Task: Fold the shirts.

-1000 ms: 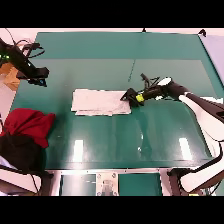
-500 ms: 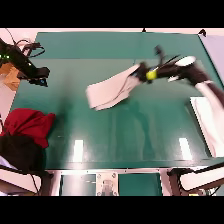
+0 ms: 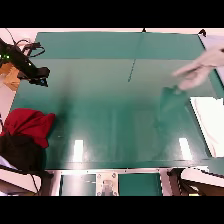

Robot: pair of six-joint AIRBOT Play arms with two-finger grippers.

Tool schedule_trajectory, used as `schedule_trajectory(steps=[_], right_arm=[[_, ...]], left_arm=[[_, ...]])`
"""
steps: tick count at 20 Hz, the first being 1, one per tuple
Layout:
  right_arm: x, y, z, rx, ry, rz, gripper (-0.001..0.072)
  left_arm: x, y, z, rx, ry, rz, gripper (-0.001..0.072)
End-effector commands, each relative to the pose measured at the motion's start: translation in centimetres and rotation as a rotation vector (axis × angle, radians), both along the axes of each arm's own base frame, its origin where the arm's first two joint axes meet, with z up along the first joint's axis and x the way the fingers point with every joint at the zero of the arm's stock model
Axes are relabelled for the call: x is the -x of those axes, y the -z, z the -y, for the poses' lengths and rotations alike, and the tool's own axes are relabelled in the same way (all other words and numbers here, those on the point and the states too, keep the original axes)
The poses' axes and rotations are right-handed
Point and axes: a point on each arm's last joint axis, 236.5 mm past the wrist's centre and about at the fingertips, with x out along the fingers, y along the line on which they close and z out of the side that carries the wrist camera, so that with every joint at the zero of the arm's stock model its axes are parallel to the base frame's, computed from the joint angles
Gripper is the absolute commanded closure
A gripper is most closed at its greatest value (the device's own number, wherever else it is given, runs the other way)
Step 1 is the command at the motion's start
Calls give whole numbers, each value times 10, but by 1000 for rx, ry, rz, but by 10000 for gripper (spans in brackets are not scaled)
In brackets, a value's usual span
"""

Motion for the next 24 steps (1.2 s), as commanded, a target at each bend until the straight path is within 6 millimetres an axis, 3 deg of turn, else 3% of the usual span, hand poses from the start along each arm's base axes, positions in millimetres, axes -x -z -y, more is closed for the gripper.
schedule_trajectory(steps=[1, 4, 7, 10, 12, 14, 15, 18, 20, 22, 24], right_arm=[[60, 5, 99, 31, 238, -46, 696], [107, 34, 135, 78, 319, -190, 697], [146, 62, 140, 75, 334, -356, 696], [201, 92, 152, 103, 433, -618, 697], [223, 98, 159, 153, 460, -710, 697], [212, 93, 158, 141, 456, -659, 697], [193, 84, 157, 121, 453, -573, 697], [114, 22, 156, 30, 468, -174, 697], [83, -11, 162, 14, 508, -5, 697], [59, -25, 162, 23, 500, 84, 696], [37, -24, 155, -3, 453, 121, 696]], left_arm=[[-3, 0, 0, 1, -13, 11, 681], [-5, -1, 1, 7, -14, 21, 681], [-5, -1, 2, 11, -10, 22, 681], [-5, -1, 2, 11, -8, 19, 681], [-4, -1, 2, 10, -3, 17, 681], [-5, -1, 2, 10, 10, 22, 681], [-5, -1, 2, 10, 10, 22, 681], [-5, -1, 2, 10, 10, 22, 682], [-4, -1, 2, 10, 10, 21, 682], [-5, -1, 2, 10, 9, 22, 682], [-5, -1, 2, 10, 6, 22, 681]])
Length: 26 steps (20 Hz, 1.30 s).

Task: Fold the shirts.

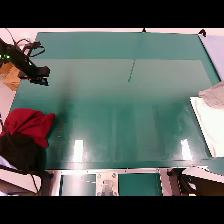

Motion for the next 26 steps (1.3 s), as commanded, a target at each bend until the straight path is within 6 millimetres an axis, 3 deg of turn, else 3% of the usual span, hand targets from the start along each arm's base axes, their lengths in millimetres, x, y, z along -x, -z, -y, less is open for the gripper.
schedule_trajectory(steps=[1, 6, 10, 13, 17, 19, 23, 26], right_arm=[[-43, -23, -2, -19, -28, 163, 697], [-61, -13, -11, -1, -179, 134, 696], [-40, 2, -22, -26, -273, 53, 696], [4, 40, -20, -95, -287, -141, 696], [100, 109, -15, -198, -221, -617, 696], [136, 123, -9, -222, -149, -786, 696], [157, 132, -4, -238, -97, -881, 696], [185, 158, -6, -294, -50, -1012, 696]], left_arm=[[0, 0, 0, 0, -2, 0, 682], [0, 0, 0, 0, -9, -2, 681], [0, 0, 0, 1, -10, -2, 681], [1, 0, 0, 1, -5, -3, 681], [0, 0, 0, 0, 2, 0, 681], [0, 0, 0, 0, 3, 0, 682], [0, 0, 0, 2, 9, 2, 681], [0, 0, 1, 2, 9, 2, 681]])
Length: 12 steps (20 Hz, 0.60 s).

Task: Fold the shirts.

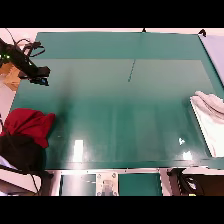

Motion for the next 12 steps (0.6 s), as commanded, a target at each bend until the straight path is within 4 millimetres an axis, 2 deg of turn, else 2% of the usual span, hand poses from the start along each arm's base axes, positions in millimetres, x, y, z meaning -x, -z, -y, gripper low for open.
schedule_trajectory(steps=[1, 3, 4, 5, 6, 7, 8, 10, 12], right_arm=[[48, 30, -2, -28, 61, -222, 696], [72, 52, -6, -48, 72, -330, 695], [80, 63, -8, -54, 70, -365, 658], [88, 75, -14, -74, 66, -400, 441], [98, 84, -20, -96, 60, -441, 256], [108, 91, -26, -114, 52, -484, 172], [115, 94, -27, -116, 48, -516, 171], [115, 93, -23, -103, 78, -525, 171], [94, 86, -19, -86, 93, -452, 179]], left_arm=[[0, 0, 0, 0, 2, 1, 681], [0, 0, 1, 5, 2, 2, 681], [0, 0, 2, 8, 3, 2, 681], [0, -1, 2, 11, 3, 2, 681], [0, -1, 3, 12, 3, 2, 681], [0, -1, 4, 16, 4, 2, 681], [0, -1, 4, 19, 5, 3, 681], [-1, -2, 7, 29, 6, 6, 682], [-2, -3, 13, 56, 9, 12, 681]])
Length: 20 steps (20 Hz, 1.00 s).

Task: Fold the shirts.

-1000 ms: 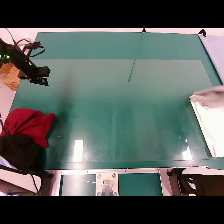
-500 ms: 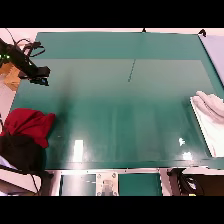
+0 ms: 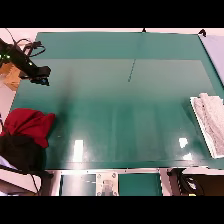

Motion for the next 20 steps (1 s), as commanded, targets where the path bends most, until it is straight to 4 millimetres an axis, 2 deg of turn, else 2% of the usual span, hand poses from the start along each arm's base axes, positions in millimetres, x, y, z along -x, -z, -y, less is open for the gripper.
schedule_trajectory(steps=[1, 2, 4, 6, 8, 9, 11, 14, 15, 17, 20], right_arm=[[-29, -5, 2, 26, 4, 78, 180], [-56, -11, 0, 31, -14, 163, 214], [-114, -22, -18, 32, -80, 338, 596], [-165, -31, -55, 24, -187, 469, 635], [-192, -30, -104, 8, -336, 537, 662], [-197, -26, -132, 2, -424, 553, 665], [-190, -16, -189, -19, -568, 571, 690], [-156, 4, -265, -64, -740, 588, 690], [-147, 8, -285, -79, -774, 609, 690], [-140, 9, -319, -118, -809, 680, 690], [-141, 5, -345, -140, -867, 730, 689]], left_arm=[[-2, -3, 9, 42, 5, 9, 682], [-2, -4, 14, 62, 7, 11, 682], [-1, -6, 22, 91, 13, 9, 682], [9, -7, 31, 93, 27, -20, 682], [23, -8, 51, 94, 61, -5, 682], [34, -6, 61, 95, 75, 1, 683], [69, 1, 76, 97, 94, -13, 682], [136, 15, 88, 122, 83, -63, 682], [153, 18, 92, 145, 73, -62, 682], [175, 22, 92, 157, 59, -41, 682], [190, 25, 89, 149, 61, -42, 681]])
